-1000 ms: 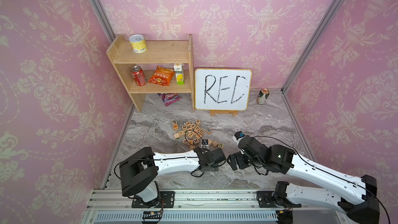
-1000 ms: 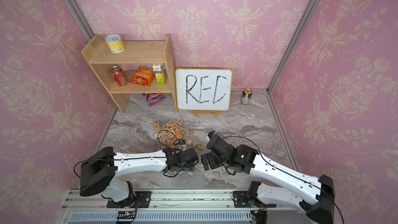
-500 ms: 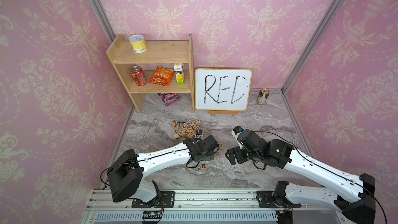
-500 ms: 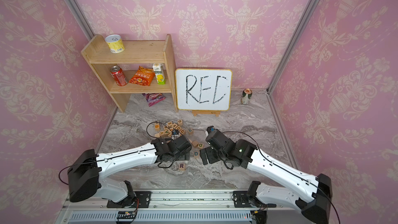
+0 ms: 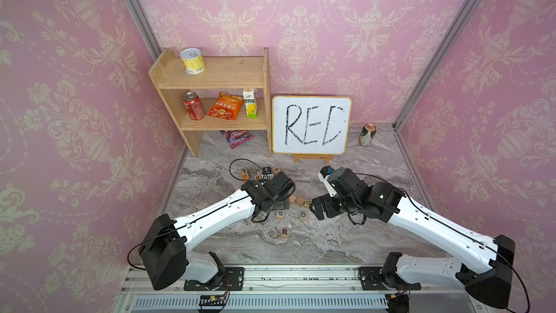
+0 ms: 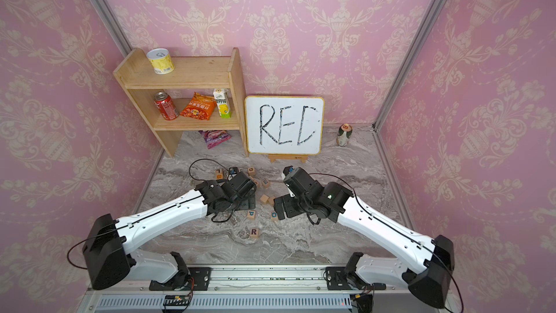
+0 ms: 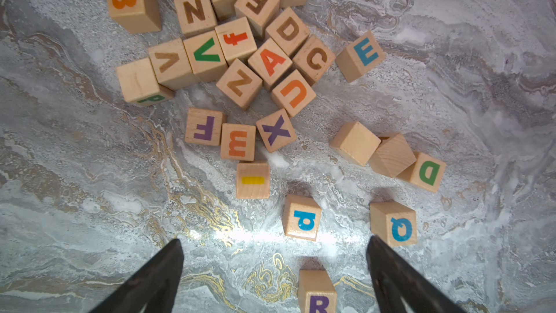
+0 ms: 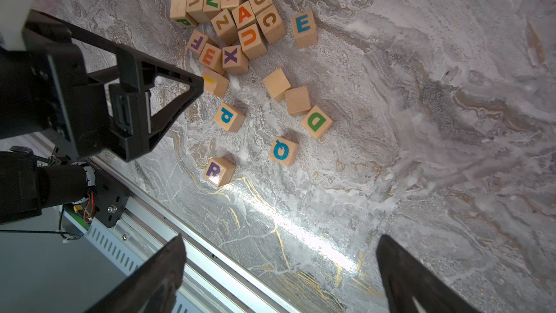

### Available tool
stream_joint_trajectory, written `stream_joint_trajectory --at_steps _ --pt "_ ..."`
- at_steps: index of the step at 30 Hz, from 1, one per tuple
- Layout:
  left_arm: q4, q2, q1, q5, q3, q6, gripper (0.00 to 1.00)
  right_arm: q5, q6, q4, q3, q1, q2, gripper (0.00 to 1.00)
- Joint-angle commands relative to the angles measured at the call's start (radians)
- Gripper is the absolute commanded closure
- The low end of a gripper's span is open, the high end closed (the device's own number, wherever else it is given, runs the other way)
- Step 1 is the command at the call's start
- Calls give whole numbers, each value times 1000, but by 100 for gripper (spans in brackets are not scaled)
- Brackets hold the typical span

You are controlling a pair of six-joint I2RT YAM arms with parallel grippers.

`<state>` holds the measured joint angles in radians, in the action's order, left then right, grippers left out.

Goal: Assemble the uppercase word "red" with letter blocks
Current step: Pick up the letter block from the center of the board.

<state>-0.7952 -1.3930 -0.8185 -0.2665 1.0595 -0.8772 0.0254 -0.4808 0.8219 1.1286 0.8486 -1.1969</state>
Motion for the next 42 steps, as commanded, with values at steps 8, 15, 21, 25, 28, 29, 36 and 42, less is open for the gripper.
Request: stream_joint_trajectory --at_steps 8,15,21,25,28,29,36,42 --pt "-41 -83 63 91 144 -20 6 -89 75 60 112 -47 -67 0" --pt "-23 -187 73 159 236 -119 6 -114 120 89 142 -73 -97 0" --pt "-29 -280 84 194 320 -198 7 -144 142 94 159 -119 -110 0" --pt "1 -317 99 214 338 -278 9 -151 150 86 165 -151 -113 0" --pt "31 -338 115 232 338 -334 10 -149 152 75 167 -169 -111 0" --pt "43 -346 120 239 338 -348 10 -147 153 71 167 -175 -109 0" --pt "47 -429 147 261 402 -381 17 -161 155 48 168 -210 -113 0" --pt "26 -519 157 266 485 -363 28 -174 159 36 168 -226 -119 0"
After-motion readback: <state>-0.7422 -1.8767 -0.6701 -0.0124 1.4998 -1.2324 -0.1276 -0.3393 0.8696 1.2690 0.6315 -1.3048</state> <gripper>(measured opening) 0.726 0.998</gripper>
